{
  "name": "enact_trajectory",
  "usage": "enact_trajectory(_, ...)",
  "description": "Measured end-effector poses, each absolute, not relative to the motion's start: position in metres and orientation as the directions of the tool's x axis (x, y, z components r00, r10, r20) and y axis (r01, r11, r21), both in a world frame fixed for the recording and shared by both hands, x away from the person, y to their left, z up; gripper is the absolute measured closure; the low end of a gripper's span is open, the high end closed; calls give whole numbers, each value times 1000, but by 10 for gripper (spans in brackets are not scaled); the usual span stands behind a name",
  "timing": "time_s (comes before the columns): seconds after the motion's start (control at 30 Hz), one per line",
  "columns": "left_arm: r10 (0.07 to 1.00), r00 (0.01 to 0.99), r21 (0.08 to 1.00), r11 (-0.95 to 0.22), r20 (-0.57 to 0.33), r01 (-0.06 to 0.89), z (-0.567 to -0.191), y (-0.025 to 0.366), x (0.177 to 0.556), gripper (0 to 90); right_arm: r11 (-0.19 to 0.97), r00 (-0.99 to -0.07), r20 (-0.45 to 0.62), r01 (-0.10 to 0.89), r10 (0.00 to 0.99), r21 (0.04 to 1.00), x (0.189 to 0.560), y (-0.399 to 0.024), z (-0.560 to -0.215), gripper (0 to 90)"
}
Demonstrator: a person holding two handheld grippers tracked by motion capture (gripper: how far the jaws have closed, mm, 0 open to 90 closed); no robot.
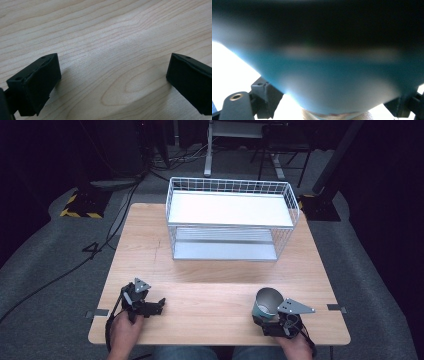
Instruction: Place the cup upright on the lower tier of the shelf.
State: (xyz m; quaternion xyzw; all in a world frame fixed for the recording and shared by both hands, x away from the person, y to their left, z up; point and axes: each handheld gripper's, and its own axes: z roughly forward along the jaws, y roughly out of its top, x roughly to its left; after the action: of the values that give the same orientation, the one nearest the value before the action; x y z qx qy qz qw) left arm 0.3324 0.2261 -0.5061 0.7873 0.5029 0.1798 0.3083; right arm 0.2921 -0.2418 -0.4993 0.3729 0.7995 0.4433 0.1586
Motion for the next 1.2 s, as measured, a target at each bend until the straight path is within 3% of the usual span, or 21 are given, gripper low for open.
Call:
enact_trajectory(0.13,903,428,665,-305,-25,682,-506,226,332,1,327,-662,63,449,747,832,291,-242,-500,234)
enact_trajectory(0.7,904,426,664,-301,-28,684,-506,226,333,1,313,-654,62,440,754,842,294,-245,-493,240)
enact_trajectory(1.2,904,426,665,-301,-28,683,-506,226,333,1,316,-667,66,435,742,843,322,-234,-475,240)
